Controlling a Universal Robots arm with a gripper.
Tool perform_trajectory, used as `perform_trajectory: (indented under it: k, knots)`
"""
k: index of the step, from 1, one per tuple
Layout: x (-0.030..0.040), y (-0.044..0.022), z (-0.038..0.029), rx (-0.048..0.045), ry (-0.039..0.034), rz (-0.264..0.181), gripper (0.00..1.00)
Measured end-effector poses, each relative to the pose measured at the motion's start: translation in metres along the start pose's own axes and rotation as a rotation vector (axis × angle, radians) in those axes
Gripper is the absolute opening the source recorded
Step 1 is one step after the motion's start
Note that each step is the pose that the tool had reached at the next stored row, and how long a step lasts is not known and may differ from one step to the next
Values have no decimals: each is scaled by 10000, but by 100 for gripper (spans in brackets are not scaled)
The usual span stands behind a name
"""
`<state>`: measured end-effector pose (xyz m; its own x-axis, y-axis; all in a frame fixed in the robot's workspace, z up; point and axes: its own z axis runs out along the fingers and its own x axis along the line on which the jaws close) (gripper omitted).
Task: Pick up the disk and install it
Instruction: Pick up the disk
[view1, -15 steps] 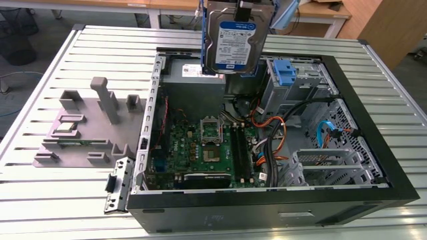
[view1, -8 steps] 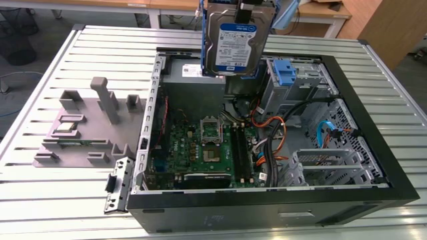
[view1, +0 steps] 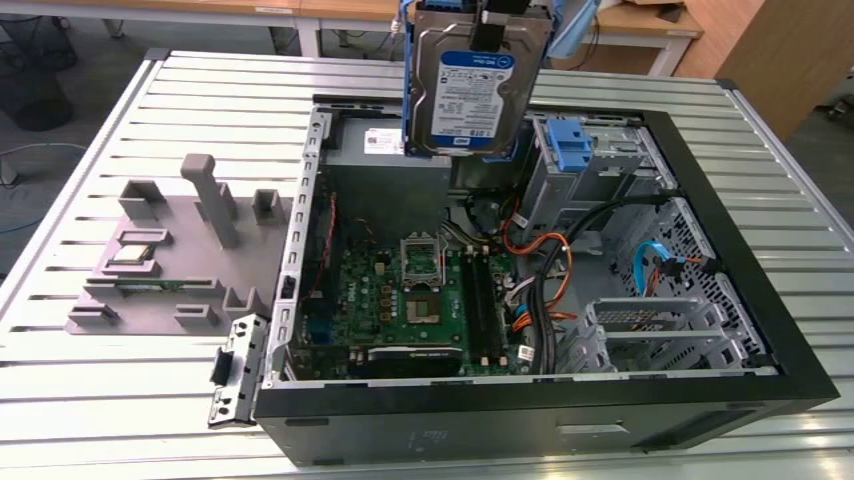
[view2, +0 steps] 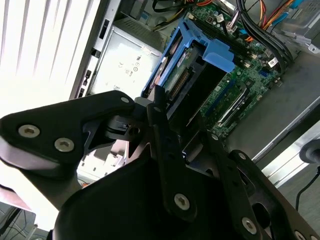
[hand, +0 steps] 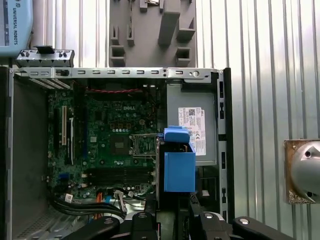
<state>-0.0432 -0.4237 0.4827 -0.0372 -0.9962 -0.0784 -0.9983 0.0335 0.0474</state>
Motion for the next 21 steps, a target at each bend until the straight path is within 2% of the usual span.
perform_trajectory:
  k: [21]
  knots:
    - [204,-8,-5,0,0,0,35]
